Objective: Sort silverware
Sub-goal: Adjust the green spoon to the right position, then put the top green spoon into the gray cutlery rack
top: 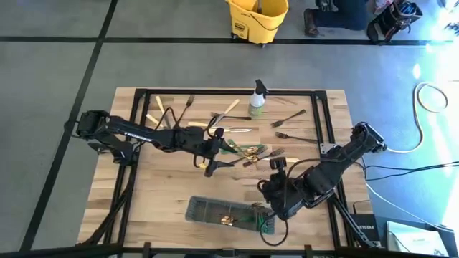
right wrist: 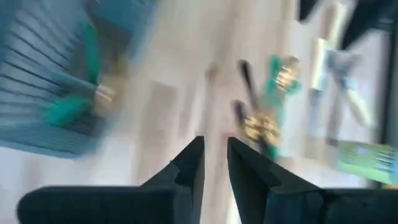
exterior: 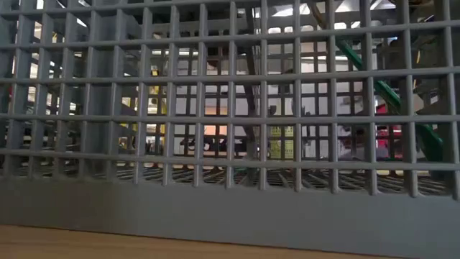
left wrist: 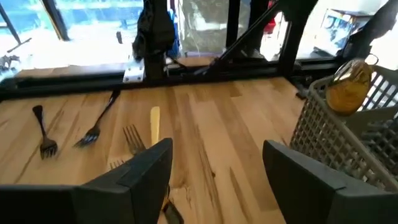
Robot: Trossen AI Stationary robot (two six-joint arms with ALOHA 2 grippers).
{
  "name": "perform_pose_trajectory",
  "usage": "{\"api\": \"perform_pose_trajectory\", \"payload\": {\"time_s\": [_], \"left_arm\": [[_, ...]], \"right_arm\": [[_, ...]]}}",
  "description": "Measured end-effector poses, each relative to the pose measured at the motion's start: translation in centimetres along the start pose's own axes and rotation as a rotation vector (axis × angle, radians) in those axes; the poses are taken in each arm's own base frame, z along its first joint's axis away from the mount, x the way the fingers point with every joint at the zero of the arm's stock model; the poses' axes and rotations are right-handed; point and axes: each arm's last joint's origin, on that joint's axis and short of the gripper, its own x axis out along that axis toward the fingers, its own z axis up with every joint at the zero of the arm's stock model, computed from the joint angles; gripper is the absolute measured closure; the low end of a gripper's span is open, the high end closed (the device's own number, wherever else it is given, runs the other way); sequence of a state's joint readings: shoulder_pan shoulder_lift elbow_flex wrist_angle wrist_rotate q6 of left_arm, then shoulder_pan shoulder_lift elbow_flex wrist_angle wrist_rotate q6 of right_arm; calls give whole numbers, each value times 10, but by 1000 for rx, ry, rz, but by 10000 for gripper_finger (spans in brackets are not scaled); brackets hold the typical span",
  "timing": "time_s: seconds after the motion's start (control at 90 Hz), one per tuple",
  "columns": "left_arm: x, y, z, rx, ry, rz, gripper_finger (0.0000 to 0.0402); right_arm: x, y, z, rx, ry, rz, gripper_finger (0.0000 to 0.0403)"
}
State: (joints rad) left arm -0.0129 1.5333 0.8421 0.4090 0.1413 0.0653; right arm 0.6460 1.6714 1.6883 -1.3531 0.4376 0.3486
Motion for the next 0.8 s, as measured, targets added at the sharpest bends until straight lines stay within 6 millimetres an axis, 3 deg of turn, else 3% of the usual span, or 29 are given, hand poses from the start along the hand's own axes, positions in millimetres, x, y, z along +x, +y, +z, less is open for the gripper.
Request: {"api": "perform_pose_trajectory", "payload": {"time_s": [0.422,0.6,0.8], "left_arm": [[-2,29,-14,-32,90,57,167],[9,55,-45,-82,204,135,167],[22,83,-91,-114,342,178,167]], "right_arm": [[12,-44,-75,237,-246,39,349],[33,-54,-96,353,-366,49,349],[65,-54,-104,354,-359,66,349]]}}
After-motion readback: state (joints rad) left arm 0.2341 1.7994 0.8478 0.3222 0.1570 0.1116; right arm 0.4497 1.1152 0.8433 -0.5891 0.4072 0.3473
